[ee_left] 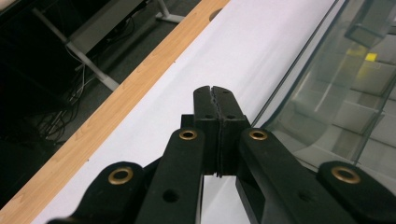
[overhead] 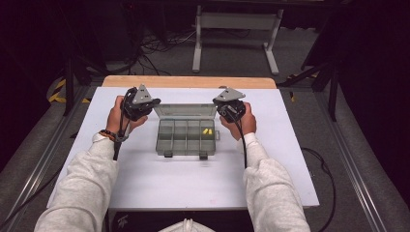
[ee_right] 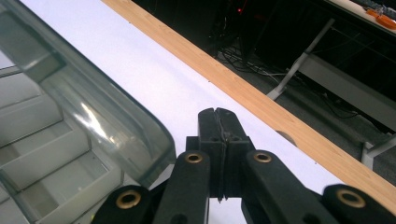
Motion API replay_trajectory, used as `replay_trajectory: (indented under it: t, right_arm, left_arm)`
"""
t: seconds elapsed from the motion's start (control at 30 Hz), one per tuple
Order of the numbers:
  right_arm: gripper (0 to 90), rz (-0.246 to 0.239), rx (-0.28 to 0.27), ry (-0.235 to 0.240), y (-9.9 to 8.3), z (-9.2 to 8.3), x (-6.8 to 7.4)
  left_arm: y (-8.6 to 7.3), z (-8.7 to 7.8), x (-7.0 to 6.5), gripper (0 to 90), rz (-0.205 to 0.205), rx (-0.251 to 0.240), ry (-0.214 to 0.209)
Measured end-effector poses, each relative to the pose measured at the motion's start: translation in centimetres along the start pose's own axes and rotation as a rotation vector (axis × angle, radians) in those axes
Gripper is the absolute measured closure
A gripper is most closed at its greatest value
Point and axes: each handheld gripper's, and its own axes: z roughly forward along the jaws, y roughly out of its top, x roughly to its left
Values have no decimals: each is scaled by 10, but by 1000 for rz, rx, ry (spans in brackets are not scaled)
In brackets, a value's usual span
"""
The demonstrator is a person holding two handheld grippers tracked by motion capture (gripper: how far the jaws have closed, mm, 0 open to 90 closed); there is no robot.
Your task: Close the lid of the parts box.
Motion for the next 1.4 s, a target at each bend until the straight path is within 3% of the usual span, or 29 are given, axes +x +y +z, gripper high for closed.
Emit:
replay_trajectory:
  t: [0.47,0.83,1.13,1.4]
  right_arm:
    - [900,-15,28,5,2,-7,3]
    - [900,-36,19,6,5,-15,6]
    - [900,-59,15,32,6,-21,15]
    - [900,-82,4,79,5,-28,26]
  left_arm:
    - [-1,-2,-5,896,15,18,-13]
    - [1,-5,-12,893,48,26,-23]
    - [0,-8,-17,891,65,20,-31]
    - [-2,-15,-28,891,80,-6,-53]
